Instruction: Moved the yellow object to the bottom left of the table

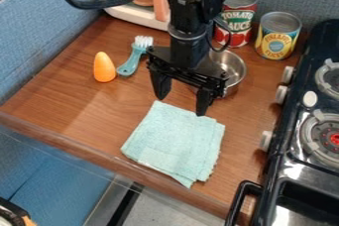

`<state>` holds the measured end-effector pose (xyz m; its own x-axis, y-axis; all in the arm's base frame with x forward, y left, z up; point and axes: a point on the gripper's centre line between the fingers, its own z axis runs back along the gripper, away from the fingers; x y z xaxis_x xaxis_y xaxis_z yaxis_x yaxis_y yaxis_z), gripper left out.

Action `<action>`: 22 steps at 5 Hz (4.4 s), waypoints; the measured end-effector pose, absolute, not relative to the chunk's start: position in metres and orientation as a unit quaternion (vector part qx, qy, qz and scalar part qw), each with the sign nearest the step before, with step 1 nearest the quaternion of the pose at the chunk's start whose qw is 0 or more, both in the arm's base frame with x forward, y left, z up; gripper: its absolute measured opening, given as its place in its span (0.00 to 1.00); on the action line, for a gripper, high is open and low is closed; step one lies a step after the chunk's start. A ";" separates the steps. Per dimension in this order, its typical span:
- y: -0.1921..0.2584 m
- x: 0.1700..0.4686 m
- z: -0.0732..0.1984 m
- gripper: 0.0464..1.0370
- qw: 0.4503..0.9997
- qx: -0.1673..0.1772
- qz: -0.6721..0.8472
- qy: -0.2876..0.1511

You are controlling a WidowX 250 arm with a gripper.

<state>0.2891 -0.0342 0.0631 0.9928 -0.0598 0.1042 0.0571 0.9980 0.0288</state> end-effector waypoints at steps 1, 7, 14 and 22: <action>-0.032 0.287 0.053 0.96 0.999 0.013 -0.028 -0.032; 0.159 0.333 0.028 0.96 0.995 0.035 0.092 -0.018; 0.103 0.275 0.063 0.60 0.993 0.002 0.092 -0.071; 0.102 0.236 0.055 0.96 0.991 -0.015 0.114 -0.070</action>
